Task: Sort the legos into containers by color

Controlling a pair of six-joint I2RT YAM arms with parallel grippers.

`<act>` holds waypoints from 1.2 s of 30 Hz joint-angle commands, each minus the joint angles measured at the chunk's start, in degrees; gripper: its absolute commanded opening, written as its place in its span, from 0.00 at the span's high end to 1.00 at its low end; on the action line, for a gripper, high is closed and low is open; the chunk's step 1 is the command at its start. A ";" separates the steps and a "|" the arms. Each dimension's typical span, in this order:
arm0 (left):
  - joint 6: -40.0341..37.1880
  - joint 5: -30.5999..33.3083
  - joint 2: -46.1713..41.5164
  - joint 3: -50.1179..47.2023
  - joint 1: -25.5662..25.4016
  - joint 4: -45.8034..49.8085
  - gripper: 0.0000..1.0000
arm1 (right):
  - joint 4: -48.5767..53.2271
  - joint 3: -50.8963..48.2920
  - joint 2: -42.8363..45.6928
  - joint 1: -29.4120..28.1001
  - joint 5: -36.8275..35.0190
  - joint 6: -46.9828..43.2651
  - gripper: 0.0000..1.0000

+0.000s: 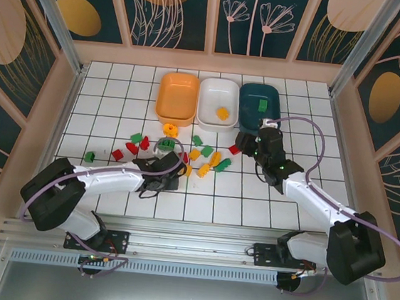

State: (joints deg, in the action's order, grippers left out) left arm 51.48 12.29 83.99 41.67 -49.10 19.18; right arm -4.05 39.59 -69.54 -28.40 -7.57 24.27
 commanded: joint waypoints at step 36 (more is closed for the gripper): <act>-23.09 -8.37 51.62 73.23 26.87 3.13 0.63 | -2.62 -11.02 -1.70 -7.29 5.60 21.17 0.36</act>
State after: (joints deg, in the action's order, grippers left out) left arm 29.54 4.86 133.88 112.33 -22.26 20.88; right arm -2.70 29.76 -70.50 -35.14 -3.55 40.77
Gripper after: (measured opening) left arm 0.362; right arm 0.639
